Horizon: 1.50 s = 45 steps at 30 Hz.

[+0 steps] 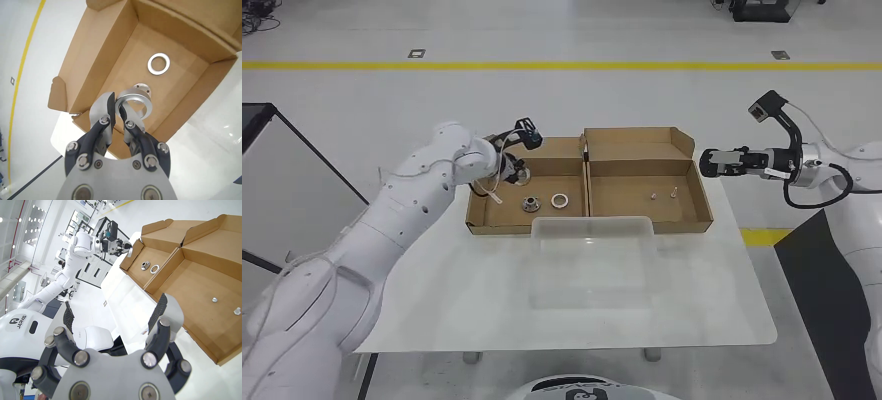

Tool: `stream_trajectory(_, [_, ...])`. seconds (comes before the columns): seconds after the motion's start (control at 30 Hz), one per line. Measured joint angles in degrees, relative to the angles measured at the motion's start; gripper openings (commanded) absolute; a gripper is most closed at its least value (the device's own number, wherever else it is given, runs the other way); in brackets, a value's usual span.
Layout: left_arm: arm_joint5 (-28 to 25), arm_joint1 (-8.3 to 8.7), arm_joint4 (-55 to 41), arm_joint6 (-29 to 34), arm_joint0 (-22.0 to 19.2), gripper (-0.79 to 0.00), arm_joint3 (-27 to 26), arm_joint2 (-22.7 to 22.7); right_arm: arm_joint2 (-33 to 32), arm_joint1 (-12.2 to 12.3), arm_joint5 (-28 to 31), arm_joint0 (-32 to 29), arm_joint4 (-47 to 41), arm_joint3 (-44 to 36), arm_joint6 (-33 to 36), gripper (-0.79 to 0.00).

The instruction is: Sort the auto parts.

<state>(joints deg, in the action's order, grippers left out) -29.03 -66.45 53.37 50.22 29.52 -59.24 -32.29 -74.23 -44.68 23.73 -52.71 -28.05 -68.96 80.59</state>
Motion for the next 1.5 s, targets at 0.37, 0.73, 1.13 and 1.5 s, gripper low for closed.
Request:
stream_trajectory(0.37, [-1.16, -4.21, 4.91, -0.26, -2.47, -0.785, 11.03, 4.94, 0.0, 0.0, 0.0, 0.0, 0.0, 0.0, 0.0, 0.0])
stream_trajectory(0.73, [-3.32, -7.01, 5.62, -1.65, -2.63, -0.785, 17.72, 6.63, 0.0, 0.0, 0.0, 0.0, 0.0, 0.0, 0.0, 0.0])
stream_trajectory(1.13, [-4.95, -8.75, 7.75, -3.25, -2.29, -0.785, 22.5, 7.38, 0.0, 0.0, 0.0, 0.0, 0.0, 0.0, 0.0, 0.0])
stream_trajectory(1.5, [-5.36, -10.01, 8.92, -4.42, -1.51, -0.779, 24.1, 7.48, 0.0, 0.0, 0.0, 0.0, 0.0, 0.0, 0.0, 0.0])
